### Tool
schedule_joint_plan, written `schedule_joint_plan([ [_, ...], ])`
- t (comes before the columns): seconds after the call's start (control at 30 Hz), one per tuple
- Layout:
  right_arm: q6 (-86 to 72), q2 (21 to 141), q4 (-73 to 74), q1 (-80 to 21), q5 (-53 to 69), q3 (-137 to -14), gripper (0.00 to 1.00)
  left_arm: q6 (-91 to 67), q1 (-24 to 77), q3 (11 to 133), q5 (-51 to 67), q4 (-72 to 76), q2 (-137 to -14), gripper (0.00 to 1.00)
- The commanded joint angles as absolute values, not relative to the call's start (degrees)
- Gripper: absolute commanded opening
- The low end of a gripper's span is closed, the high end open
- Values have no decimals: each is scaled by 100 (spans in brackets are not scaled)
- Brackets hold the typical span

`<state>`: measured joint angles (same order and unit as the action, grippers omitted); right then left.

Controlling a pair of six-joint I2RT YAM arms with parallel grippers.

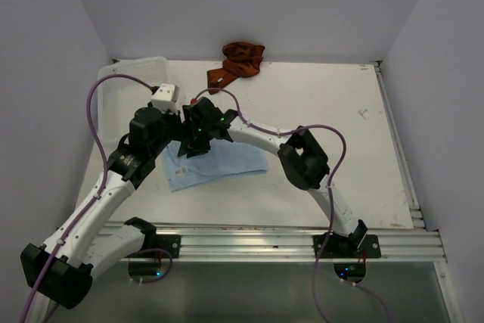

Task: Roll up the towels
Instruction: Fold the towel

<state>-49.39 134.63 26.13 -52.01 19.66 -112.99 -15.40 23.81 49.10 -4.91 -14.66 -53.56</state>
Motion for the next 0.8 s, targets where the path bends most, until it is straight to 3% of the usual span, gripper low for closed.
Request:
schedule_joint_plan([
  [0.0,-5115,12886,2093,-5151,2197,-11084,41,-1485,2400,4975,-440,-1283,-5247,73],
  [0.37,-4834,12630,2329,-5089,1608,-10521,41,-1485,2399,4957,-510,-1283,-5229,73],
  [0.77,-4746,12726,2144,-5150,1687,-10169,48,-1477,2399,4939,-510,-1266,-5247,74],
])
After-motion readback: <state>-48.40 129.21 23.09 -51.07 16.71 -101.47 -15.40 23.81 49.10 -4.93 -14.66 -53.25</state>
